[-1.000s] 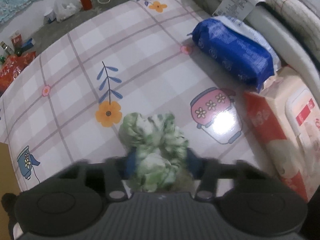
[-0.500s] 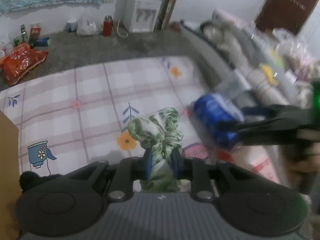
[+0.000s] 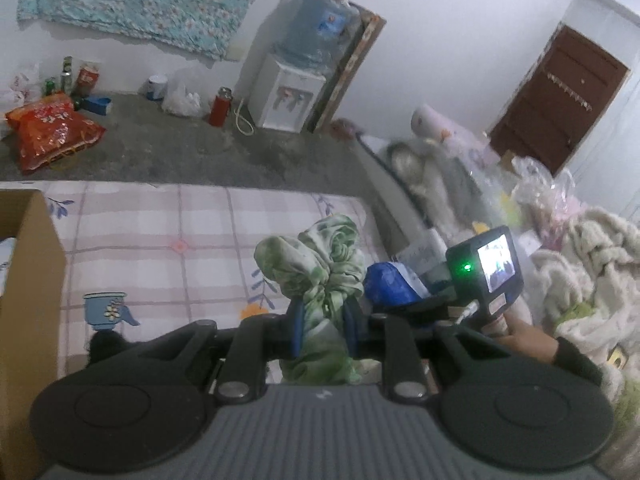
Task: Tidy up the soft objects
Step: 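Grasp and lift the blue wet-wipe pack with the right tool while the left holds the scrunchie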
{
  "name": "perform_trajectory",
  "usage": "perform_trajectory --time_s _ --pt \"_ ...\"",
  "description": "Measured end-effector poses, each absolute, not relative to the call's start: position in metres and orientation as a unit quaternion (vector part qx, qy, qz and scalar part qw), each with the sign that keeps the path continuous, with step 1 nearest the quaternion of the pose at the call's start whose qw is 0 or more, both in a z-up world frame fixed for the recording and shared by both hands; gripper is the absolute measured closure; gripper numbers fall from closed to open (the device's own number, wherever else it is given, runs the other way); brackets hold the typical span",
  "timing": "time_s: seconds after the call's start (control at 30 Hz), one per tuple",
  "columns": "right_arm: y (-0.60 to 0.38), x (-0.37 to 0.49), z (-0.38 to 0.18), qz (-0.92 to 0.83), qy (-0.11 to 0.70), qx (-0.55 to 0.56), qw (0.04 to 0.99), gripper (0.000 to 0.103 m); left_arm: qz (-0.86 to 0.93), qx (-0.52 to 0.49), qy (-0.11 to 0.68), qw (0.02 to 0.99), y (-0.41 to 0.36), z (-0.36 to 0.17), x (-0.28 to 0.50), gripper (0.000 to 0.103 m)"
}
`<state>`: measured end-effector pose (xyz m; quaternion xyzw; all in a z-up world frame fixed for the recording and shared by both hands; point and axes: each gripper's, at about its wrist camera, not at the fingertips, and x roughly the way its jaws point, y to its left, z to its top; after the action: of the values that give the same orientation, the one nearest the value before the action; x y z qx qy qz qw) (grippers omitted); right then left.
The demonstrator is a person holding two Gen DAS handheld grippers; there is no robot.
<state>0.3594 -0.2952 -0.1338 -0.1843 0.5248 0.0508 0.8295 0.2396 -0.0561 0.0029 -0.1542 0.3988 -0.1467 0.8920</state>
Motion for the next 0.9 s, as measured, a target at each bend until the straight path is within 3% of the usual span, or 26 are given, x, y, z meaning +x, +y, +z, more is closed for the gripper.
perform_trajectory --time_s 0.27,0.5,0.7,0.9 --pt "-0.305 0.344 -0.096 0.098 0.515 -0.041 0.850 0.040 -0.137 -0.191 0.362 0.902 -0.033 0.029 0.191 0.082" --pt "-0.331 0.279 -0.053 0.232 0.496 0.257 0.796 0.039 -0.131 -0.186 0.347 0.910 -0.023 0.049 0.148 0.082" --pt "-0.327 0.214 -0.131 0.279 0.547 0.480 0.627 0.038 -0.118 -0.187 0.353 0.909 -0.021 0.052 0.121 0.082" --pt "-0.315 0.170 -0.218 0.230 0.567 0.585 0.532 0.034 -0.109 -0.184 0.363 0.907 -0.016 0.051 0.097 0.082"
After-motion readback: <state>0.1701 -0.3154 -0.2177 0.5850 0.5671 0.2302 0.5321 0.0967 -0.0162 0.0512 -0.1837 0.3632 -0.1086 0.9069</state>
